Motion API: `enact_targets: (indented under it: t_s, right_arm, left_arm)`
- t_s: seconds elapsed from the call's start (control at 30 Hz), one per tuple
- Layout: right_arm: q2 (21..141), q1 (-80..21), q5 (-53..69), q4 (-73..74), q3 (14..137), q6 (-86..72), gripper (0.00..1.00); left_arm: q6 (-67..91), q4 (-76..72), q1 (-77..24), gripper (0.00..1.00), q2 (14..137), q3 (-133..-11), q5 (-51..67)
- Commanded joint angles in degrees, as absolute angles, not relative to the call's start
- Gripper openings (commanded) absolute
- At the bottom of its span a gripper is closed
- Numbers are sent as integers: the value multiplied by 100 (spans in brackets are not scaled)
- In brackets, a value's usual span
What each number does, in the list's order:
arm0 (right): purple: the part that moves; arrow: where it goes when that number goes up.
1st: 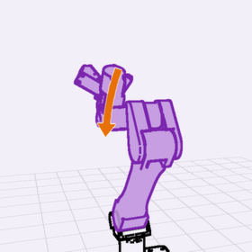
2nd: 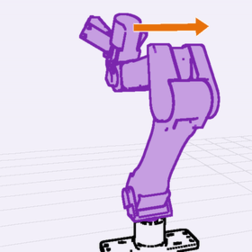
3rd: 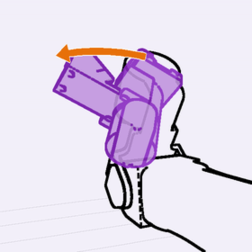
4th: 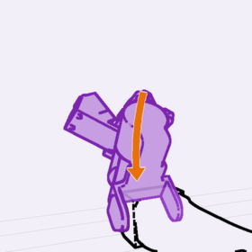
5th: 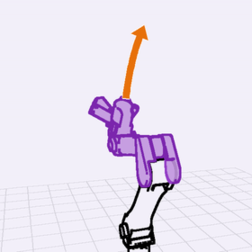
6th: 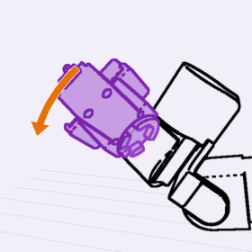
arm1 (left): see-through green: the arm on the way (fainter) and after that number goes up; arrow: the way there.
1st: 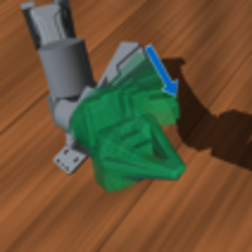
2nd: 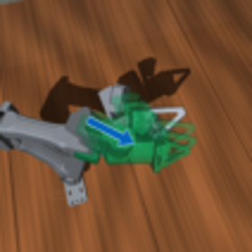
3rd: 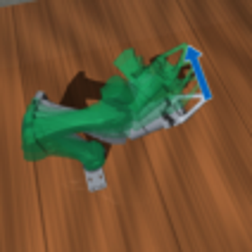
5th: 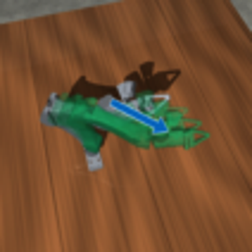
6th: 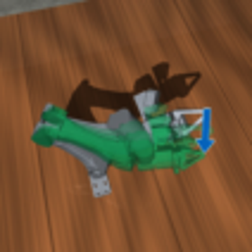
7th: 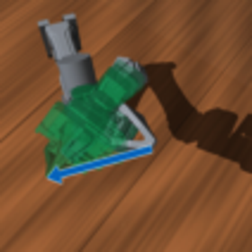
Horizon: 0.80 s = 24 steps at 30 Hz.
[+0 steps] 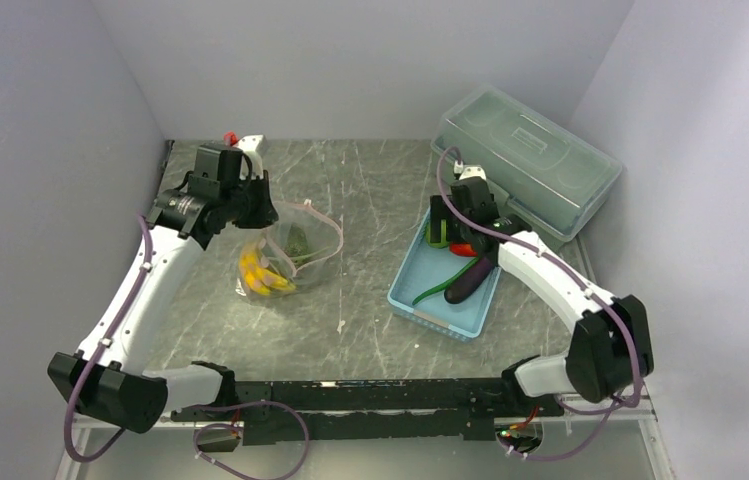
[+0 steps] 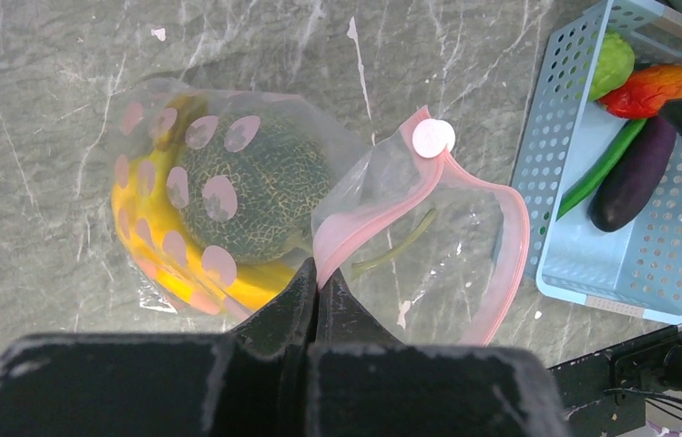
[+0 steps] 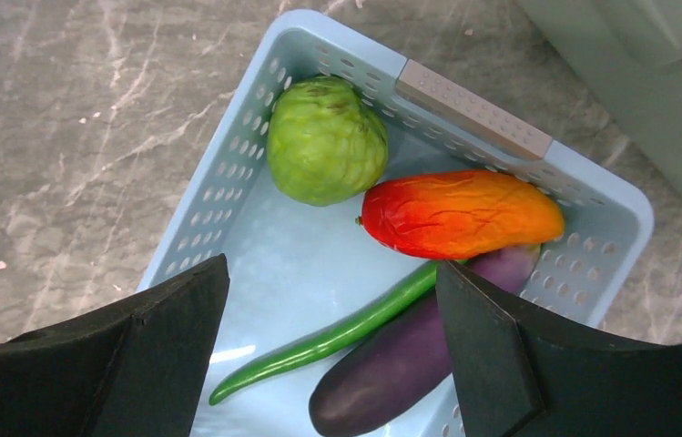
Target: Place the food in the zip-top bag and seal the zipper
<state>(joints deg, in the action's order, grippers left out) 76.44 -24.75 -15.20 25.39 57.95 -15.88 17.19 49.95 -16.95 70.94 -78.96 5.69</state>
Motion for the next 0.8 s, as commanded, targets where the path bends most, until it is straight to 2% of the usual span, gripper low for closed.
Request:
enact_targets:
  t_s: [0.0,0.77]
  right_arm:
    - [7944,-2279,-1081,1989,5770,-1553,87]
    - [9582,-2012,-931,1751,6653,-1391,82]
  left_arm:
    - [1623,4711,-1665,0,6908,-7860,621]
    - [1600,4712,-1670,0,6849,-7827,555]
